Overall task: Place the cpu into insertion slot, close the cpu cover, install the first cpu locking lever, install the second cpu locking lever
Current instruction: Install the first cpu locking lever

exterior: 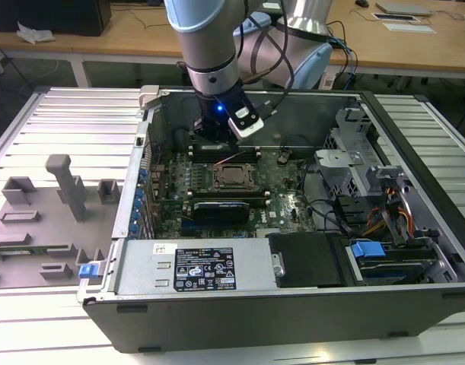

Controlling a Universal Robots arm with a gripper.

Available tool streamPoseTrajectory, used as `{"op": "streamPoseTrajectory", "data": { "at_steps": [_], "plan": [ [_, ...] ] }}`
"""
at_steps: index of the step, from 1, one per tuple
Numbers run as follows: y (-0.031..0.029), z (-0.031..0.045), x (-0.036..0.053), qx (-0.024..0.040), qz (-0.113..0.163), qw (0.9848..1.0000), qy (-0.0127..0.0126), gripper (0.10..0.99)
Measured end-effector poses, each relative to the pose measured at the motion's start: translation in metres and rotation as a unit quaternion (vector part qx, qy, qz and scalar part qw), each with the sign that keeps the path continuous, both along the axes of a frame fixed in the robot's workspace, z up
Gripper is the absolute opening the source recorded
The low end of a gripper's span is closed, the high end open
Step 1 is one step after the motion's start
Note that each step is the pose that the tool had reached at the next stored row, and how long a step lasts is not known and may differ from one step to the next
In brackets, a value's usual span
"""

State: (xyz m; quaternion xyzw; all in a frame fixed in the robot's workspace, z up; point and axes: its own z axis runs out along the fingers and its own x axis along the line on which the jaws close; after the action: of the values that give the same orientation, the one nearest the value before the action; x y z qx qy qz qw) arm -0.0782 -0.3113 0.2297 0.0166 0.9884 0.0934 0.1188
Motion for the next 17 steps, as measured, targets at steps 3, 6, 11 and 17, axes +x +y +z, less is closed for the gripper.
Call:
{"op": "streamPoseTrajectory", "data": {
  "at_steps": [3,6,11,17],
  "plan": [
    [0.0000,-0.0021,-0.0004,0.0000,-0.005,1.0000,-0.0065,0.106],
    [0.0000,-0.0030,-0.0009,0.0001,-0.005,0.9998,-0.0177,0.106],
    [0.0000,-0.0054,-0.0022,0.0110,-0.011,0.9996,-0.0224,0.106],
    [0.0000,-0.0106,-0.0043,0.0201,-0.027,0.9992,-0.0229,0.106]
  ]
}}
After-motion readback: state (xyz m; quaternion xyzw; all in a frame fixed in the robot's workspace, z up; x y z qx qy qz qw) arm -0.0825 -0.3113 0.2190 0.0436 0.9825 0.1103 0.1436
